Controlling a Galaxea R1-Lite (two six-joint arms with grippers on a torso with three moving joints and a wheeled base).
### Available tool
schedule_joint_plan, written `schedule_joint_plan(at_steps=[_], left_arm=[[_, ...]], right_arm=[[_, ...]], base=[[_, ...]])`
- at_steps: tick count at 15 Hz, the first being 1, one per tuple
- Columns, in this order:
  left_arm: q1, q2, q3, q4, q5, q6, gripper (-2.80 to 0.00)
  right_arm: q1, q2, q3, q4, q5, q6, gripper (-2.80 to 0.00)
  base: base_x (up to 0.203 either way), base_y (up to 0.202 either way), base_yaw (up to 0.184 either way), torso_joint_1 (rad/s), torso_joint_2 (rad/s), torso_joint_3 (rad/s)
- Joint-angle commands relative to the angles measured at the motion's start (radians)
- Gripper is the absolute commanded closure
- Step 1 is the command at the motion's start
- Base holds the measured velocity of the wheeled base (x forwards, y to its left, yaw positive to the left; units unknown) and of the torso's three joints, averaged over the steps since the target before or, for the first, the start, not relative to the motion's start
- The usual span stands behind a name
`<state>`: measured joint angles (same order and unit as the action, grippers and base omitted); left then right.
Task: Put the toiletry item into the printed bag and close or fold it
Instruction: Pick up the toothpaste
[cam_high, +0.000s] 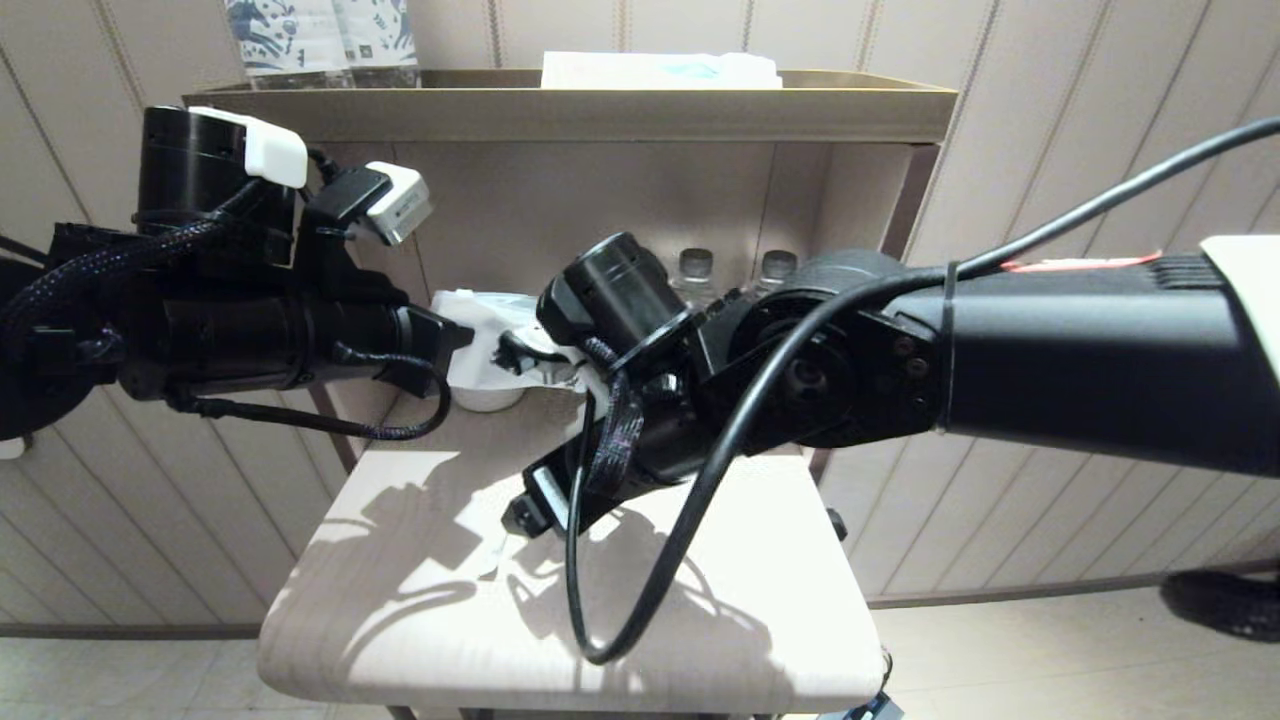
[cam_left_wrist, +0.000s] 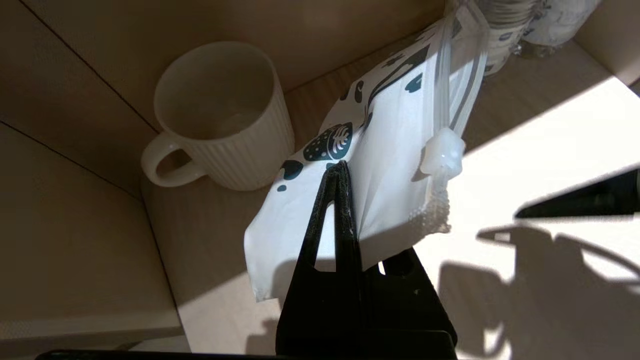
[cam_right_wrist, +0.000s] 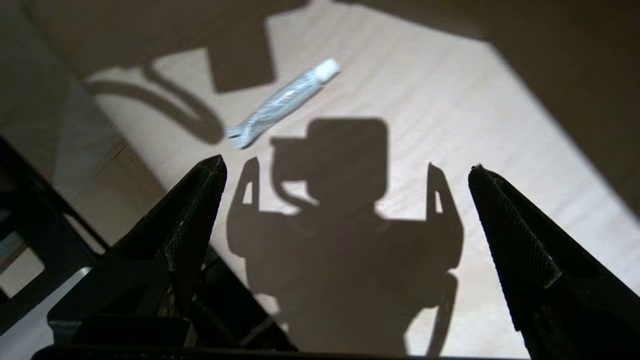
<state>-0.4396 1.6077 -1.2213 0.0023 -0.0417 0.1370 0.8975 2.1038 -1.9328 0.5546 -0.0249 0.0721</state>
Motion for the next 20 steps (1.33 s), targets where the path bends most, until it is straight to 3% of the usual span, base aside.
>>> schedule_joint_plan(at_steps=[1,5,9,20], left_arm=[[0.001,0.005,-0.004,0.001,0.002,0.002,0.00],[-0.001,0.006,0.002,0.001,0.000,0.006,0.00],[-0.002,0.006,0.009,0.001,-0.004,0.012,0.00],[-0.018,0.008,0.018,0.002,-0.009,0.013,0.00]], right_arm=[[0.038,0.028,-0.003,-0.003,0.010,-0.006,-2.80],[0.042,0.108,-0.006,-0.072,0.000,-0.037,-2.80],[0.037,0.162,-0.007,-0.160,-0.093,-0.047,-2.80],[0.043,0.196,-0.006,-0.199,-0.118,-0.071,-2.80]], base=[[0.000,0.000,0.000,0.000,0.00,0.000],[0.000,0.000,0.000,0.000,0.00,0.000],[0.000,0.000,0.000,0.000,0.00,0.000],[0.000,0.000,0.000,0.000,0.00,0.000]])
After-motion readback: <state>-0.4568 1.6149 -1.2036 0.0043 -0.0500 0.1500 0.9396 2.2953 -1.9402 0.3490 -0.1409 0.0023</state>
